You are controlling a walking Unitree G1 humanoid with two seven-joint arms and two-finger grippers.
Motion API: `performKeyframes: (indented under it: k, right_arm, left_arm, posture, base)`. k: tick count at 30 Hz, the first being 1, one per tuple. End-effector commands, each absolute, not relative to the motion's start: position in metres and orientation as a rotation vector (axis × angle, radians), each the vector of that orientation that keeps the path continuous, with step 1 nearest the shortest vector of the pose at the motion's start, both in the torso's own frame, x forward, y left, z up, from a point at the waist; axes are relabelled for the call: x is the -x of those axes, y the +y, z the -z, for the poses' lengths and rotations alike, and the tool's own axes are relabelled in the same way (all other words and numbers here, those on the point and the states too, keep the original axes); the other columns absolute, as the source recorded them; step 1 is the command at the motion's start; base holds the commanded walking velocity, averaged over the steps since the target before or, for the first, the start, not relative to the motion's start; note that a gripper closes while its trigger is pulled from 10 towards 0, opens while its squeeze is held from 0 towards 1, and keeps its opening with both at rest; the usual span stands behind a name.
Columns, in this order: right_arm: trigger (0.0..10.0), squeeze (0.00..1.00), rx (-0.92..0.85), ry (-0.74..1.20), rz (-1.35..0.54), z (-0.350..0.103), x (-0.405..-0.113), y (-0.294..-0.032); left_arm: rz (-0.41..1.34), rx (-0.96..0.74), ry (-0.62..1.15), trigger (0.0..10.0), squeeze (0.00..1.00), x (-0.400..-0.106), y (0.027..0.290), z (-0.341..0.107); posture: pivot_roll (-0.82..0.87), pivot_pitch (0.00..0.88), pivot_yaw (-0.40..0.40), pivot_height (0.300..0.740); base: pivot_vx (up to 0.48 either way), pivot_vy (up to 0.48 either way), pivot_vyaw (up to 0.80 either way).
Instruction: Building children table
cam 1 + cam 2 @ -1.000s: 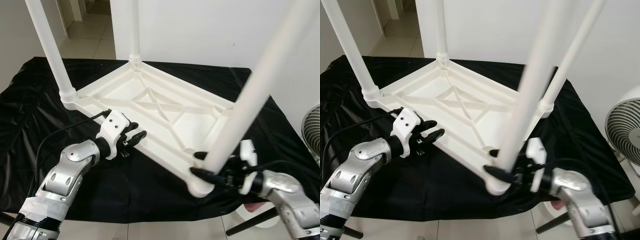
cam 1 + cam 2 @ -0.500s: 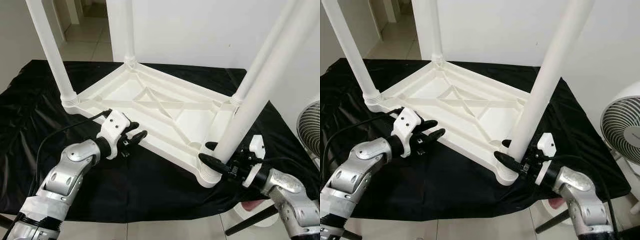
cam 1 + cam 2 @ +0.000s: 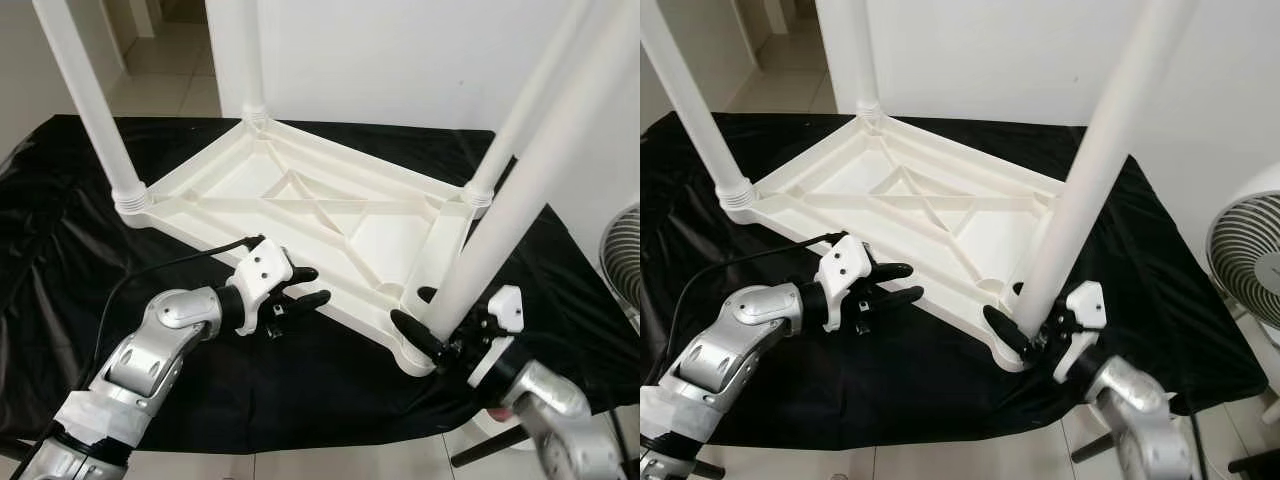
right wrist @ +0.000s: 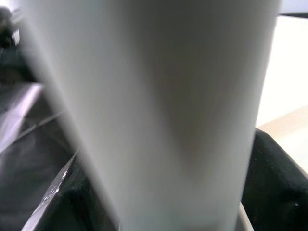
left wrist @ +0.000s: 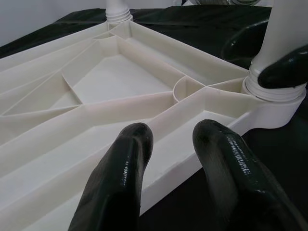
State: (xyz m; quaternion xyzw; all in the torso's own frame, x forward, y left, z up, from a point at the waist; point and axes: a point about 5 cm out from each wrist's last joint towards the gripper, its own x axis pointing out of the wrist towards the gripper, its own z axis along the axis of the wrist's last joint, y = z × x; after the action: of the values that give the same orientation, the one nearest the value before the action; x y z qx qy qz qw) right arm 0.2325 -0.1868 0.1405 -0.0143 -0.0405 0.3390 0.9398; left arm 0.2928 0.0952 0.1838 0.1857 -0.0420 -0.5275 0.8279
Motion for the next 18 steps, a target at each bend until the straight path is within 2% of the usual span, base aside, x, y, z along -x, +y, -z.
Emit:
performKeyframes:
  k: [1,8,18]
  right_arm:
    - [10.0,0.0,0.052,-0.088,-0.699,-0.141,-0.224,-0.186]
    - [10.0,0.0,0.063,-0.074,-0.7,-0.138,-0.215,-0.188]
    - [10.0,0.0,0.068,-0.084,-0.672,-0.141,-0.203,-0.187]
  left_arm:
    - [1.197,-0.422,-0.065,10.0,0.0,-0.291,0.091,-0.178]
    - [1.225,-0.451,-0.064,10.0,0.0,-0.295,0.085,-0.175]
    - [1.277,-0.646,-0.044,10.0,0.0,-0.302,0.072,-0.151]
  posture:
    - [-0.01,0.101,0.008,0.74]
    - [-0.04,0.093,0.024,0.74]
    - [-0.07,0.089,0.046,0.74]
  base:
    - [0.0,0.0,0.0]
    - [0.0,0.0,0.0]
    - [0.0,0.0,0.0]
